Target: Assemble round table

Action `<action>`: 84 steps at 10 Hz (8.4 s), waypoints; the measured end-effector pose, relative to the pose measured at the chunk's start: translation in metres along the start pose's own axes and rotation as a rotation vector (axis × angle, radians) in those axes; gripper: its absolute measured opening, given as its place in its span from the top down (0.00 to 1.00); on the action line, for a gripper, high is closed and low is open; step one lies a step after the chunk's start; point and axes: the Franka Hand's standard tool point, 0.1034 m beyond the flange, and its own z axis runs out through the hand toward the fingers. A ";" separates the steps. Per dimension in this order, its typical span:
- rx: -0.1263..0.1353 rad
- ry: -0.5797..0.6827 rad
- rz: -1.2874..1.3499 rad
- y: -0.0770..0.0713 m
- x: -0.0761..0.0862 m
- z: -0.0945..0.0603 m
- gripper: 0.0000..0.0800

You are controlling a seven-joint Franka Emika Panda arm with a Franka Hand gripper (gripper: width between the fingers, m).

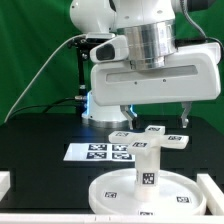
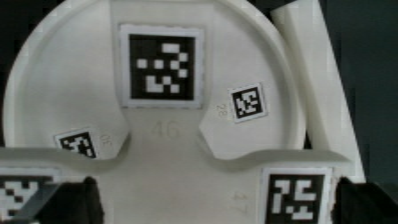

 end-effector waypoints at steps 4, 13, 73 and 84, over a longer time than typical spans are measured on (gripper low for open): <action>-0.082 0.055 -0.556 0.010 0.009 0.001 0.19; -0.094 0.046 -0.585 0.015 0.007 0.018 0.35; 0.026 0.142 0.900 0.015 0.005 0.025 0.45; -0.067 0.108 -0.257 0.008 0.009 0.002 0.19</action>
Offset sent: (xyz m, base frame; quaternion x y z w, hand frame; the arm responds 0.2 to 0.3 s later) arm 0.0037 -0.0153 -0.0036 -0.0939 0.0686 -0.3803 0.9175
